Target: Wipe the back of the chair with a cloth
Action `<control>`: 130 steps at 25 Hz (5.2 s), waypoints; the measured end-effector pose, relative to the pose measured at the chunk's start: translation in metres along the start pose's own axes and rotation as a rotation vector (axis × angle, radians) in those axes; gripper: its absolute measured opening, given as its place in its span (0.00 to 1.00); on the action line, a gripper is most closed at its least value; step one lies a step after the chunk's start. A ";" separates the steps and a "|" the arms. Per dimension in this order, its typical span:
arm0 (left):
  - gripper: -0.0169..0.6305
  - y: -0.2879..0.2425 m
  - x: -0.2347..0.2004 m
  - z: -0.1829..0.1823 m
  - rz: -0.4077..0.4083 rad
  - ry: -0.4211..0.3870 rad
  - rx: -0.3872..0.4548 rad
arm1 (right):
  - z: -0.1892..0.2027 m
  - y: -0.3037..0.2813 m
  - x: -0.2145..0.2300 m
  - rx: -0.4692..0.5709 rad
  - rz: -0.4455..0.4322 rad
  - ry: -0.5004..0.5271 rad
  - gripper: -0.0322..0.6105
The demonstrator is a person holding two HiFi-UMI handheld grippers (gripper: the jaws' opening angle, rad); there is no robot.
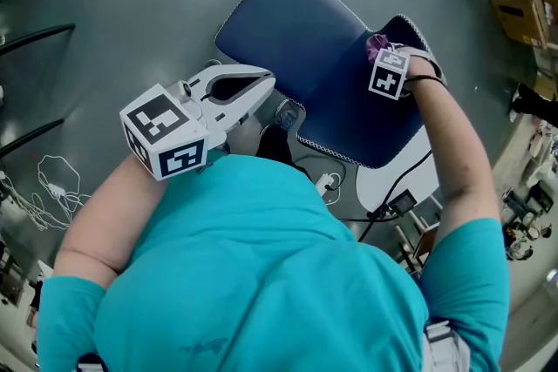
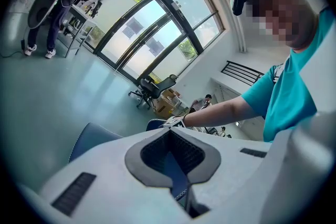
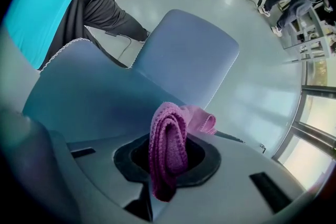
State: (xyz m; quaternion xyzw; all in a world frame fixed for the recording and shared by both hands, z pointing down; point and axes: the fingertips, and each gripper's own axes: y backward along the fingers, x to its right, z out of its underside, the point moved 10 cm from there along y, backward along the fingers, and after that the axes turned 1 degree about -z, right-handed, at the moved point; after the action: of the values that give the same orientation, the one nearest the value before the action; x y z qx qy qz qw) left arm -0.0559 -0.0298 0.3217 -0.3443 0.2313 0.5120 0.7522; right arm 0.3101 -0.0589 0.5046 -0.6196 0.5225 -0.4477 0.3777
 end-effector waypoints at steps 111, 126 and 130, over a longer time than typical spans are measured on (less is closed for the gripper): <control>0.02 0.037 -0.066 0.041 -0.079 0.008 0.079 | -0.114 0.053 -0.004 0.366 -0.115 -0.263 0.14; 0.02 -0.054 -0.202 0.062 -0.169 -0.056 0.042 | -0.070 -0.067 0.124 0.062 0.043 -0.199 0.14; 0.02 -0.085 -0.227 0.074 -0.158 -0.068 0.018 | -0.065 -0.109 0.137 -0.021 0.047 -0.134 0.14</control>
State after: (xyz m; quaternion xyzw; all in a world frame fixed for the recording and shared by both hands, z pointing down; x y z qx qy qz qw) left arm -0.0605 -0.1328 0.5529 -0.3370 0.1823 0.4600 0.8009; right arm 0.2899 -0.1755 0.6491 -0.6396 0.5150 -0.3909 0.4157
